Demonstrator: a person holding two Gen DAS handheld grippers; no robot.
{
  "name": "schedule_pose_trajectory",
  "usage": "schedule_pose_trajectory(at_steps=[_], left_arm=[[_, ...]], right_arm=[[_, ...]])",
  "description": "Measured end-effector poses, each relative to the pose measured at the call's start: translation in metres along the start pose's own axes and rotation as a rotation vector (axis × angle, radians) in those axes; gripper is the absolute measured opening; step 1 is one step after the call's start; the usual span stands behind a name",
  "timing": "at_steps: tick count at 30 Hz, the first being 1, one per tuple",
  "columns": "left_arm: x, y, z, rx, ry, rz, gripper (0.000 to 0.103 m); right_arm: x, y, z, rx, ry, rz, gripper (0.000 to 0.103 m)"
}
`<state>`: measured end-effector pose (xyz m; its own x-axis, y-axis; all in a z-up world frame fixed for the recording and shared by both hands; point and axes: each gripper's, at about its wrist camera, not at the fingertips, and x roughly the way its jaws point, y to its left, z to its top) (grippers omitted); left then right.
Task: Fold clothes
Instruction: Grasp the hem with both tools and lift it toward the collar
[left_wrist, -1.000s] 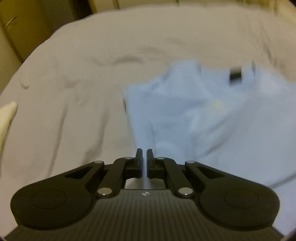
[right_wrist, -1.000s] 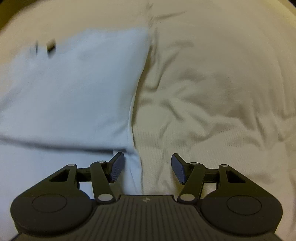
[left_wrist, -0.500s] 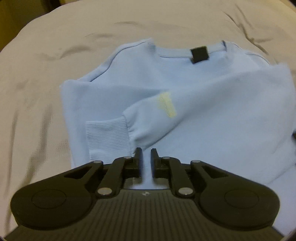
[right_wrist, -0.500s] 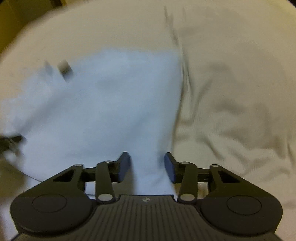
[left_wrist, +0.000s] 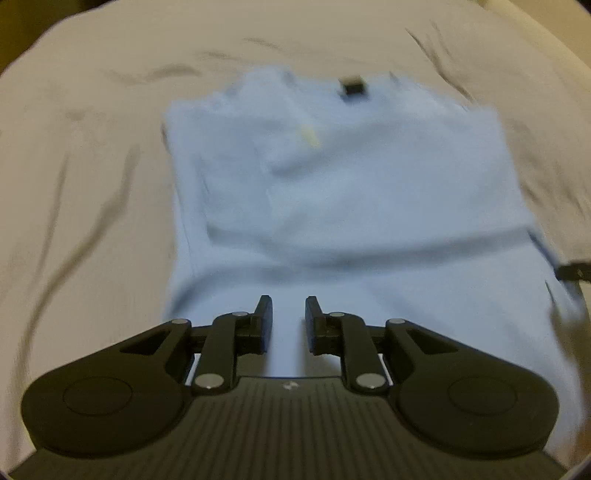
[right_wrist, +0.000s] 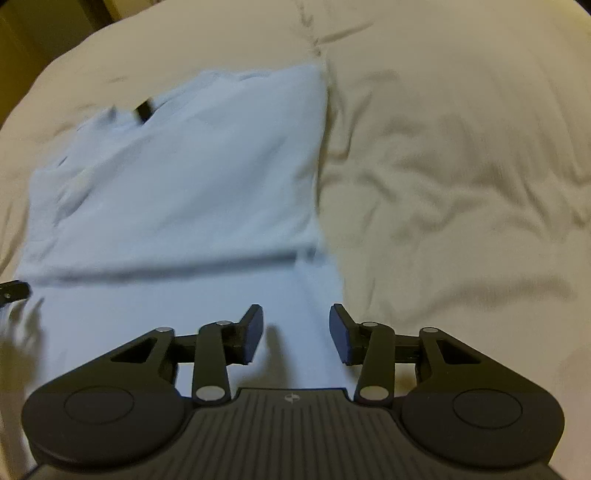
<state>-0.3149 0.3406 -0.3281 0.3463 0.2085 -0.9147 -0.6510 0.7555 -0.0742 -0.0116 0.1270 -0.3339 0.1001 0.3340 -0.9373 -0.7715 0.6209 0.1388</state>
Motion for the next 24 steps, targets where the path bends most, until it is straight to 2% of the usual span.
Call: schedule_pose_trajectory(at_steps=[3, 4, 9, 10, 11, 12, 15, 18, 20, 23, 24], left_arm=[[-0.003, -0.002, -0.042, 0.033, 0.075, 0.005, 0.015], [-0.009, -0.002, -0.055, 0.038, 0.084, 0.004, 0.015], [-0.036, 0.016, -0.114, 0.035, 0.179, 0.031, 0.014], [-0.042, 0.02, -0.12, 0.034, 0.187, 0.041, 0.014], [-0.051, 0.019, -0.121, 0.029, 0.182, 0.044, 0.014], [-0.059, 0.018, -0.121, 0.023, 0.175, 0.047, 0.014], [-0.081, 0.01, -0.109, -0.014, 0.076, 0.027, 0.016], [-0.082, -0.001, -0.108, -0.069, 0.035, 0.012, 0.018], [-0.064, -0.009, -0.119, -0.087, 0.099, 0.037, 0.019], [-0.038, -0.024, -0.142, -0.131, 0.243, 0.144, 0.019], [-0.042, -0.031, -0.146, -0.142, 0.248, 0.165, 0.019]], right_arm=[[0.003, -0.004, -0.045, -0.019, 0.1, -0.049, 0.037], [0.003, -0.008, -0.061, -0.019, 0.129, -0.07, 0.029], [-0.029, -0.016, -0.12, 0.056, 0.133, -0.111, 0.027], [-0.032, -0.014, -0.126, 0.053, 0.172, -0.148, 0.037], [-0.036, -0.013, -0.132, 0.052, 0.211, -0.182, 0.042], [-0.039, -0.016, -0.135, 0.068, 0.242, -0.197, 0.042], [-0.066, -0.007, -0.132, 0.057, 0.134, -0.176, 0.041], [-0.075, 0.006, -0.121, 0.003, 0.044, -0.101, 0.049], [-0.065, 0.009, -0.125, -0.025, 0.066, -0.083, 0.049], [-0.04, 0.004, -0.154, -0.052, 0.193, -0.097, 0.051], [-0.04, 0.002, -0.161, -0.062, 0.203, -0.099, 0.054]])
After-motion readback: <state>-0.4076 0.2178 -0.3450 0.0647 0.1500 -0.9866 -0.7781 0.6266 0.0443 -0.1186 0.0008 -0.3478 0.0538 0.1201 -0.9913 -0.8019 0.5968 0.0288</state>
